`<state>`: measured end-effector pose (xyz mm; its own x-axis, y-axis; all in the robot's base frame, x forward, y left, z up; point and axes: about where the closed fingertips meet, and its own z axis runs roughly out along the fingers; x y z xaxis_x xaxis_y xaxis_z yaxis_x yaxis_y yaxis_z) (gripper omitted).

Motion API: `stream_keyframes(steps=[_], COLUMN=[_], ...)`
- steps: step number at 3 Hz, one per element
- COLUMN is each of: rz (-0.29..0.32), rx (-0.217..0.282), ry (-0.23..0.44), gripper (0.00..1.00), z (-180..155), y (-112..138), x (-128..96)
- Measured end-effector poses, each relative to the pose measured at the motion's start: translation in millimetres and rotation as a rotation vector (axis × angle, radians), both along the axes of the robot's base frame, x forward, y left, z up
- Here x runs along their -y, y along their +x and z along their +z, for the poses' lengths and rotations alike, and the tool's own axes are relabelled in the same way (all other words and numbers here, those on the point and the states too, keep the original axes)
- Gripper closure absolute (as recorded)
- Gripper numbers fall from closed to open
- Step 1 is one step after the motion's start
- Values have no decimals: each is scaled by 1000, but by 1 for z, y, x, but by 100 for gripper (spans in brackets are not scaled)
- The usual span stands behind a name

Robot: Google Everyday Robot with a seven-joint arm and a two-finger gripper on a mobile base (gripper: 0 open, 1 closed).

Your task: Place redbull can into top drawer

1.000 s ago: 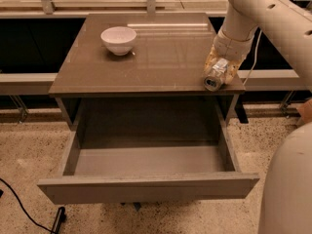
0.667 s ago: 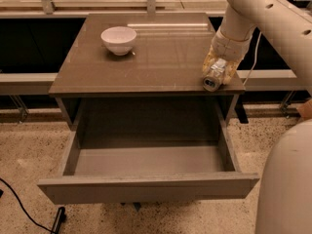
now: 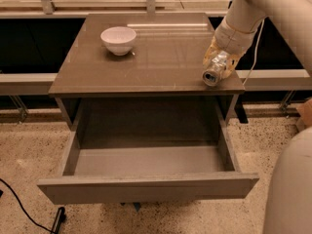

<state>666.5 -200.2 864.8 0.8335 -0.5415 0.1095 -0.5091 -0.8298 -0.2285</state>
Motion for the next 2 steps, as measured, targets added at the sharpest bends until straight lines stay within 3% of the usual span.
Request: stream_keyframes(steps=[1, 2], rz=[30, 28], rx=[70, 82], ry=[111, 296], gripper=[100, 100], z=[35, 36], y=[-16, -42], x=[-15, -45])
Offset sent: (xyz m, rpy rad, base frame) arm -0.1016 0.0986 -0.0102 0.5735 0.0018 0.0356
